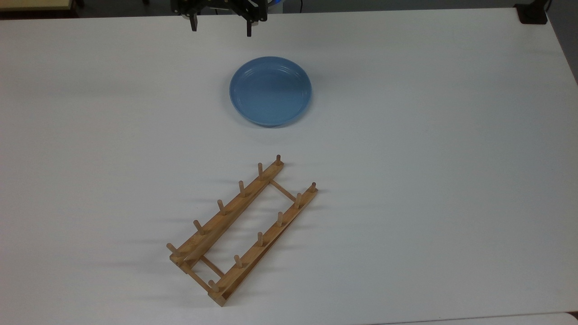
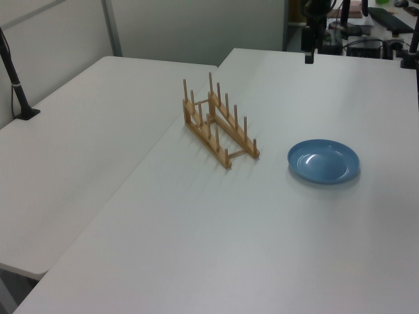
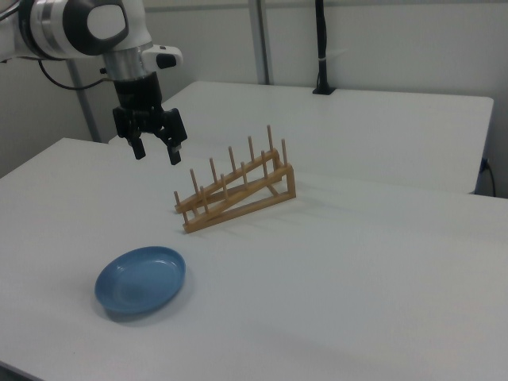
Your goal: Place plate in plate rack
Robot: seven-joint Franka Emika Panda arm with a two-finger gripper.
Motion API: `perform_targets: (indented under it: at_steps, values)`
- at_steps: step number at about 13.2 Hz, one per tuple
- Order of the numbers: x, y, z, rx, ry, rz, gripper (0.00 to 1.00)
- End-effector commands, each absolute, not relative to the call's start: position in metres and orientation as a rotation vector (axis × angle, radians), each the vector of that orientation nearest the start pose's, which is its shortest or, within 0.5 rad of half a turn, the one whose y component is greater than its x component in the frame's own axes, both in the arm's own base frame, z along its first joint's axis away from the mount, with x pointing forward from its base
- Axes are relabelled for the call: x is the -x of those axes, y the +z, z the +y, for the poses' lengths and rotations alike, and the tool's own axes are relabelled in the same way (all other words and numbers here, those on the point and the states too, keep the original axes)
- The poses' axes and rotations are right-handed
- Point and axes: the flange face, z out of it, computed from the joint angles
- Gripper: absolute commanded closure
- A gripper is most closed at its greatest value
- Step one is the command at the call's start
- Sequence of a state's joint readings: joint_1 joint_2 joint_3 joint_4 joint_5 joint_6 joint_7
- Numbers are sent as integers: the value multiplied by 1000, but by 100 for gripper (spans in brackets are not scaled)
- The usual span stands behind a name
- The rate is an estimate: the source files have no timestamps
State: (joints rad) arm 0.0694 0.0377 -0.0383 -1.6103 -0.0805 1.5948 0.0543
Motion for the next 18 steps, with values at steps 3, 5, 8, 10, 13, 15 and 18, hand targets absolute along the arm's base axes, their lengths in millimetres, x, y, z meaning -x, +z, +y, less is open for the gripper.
perform_targets:
  at_steps: [3,5,8,10,13,15,18]
  values:
    - [-560,597,4,3215,70,53,0]
    - [-560,597,2,3215,70,58,0]
    - [-559,598,2,3215,67,58,0]
    - [-560,597,2,3215,70,58,0]
    - [-560,597,2,3215,67,55,0]
    - [-562,598,1,3215,48,57,0]
    - [-566,598,-3,3214,11,65,0]
